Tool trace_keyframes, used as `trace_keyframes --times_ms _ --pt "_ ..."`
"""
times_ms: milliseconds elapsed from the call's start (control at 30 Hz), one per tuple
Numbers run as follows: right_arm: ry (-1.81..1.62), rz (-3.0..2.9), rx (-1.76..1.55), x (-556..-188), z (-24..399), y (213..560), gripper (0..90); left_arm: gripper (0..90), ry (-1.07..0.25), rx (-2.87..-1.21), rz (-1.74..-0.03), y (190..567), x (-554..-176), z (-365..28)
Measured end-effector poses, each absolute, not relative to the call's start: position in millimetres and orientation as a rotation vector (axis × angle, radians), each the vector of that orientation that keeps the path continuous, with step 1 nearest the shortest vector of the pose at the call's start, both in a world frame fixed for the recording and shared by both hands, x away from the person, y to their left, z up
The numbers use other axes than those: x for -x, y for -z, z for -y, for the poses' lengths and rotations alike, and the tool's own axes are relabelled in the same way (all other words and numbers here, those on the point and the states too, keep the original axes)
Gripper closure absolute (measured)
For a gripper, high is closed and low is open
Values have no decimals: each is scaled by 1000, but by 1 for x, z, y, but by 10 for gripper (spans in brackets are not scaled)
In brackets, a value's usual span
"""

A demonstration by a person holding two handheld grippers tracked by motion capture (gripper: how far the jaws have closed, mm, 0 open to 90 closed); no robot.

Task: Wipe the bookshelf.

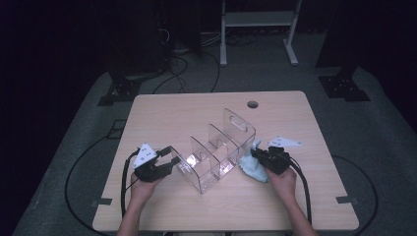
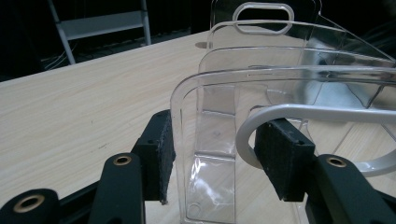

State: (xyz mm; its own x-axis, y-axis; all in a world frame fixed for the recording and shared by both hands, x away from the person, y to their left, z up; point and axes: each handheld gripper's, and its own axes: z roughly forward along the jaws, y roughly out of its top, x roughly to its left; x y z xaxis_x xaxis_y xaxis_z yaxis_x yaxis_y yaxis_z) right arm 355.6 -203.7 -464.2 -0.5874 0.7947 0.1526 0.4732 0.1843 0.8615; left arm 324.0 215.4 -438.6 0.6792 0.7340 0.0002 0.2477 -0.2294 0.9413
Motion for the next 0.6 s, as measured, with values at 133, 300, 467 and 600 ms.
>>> trace_keyframes --times_ms 133,300,467,600 --pt "-1431 -2124 -1073 -334 204 433 820 475 -547 -1793 -775 439 -325 -212" --pt "-1494 -2121 -928 -320 198 396 819 476 -543 -1803 -758 438 -325 -206" --pt "-1478 -2139 -879 -327 185 377 818 476 -537 -1811 -749 438 -324 -203" --pt "-1449 -2204 -917 -348 175 384 818 476 -538 -1811 -747 438 -324 -203"
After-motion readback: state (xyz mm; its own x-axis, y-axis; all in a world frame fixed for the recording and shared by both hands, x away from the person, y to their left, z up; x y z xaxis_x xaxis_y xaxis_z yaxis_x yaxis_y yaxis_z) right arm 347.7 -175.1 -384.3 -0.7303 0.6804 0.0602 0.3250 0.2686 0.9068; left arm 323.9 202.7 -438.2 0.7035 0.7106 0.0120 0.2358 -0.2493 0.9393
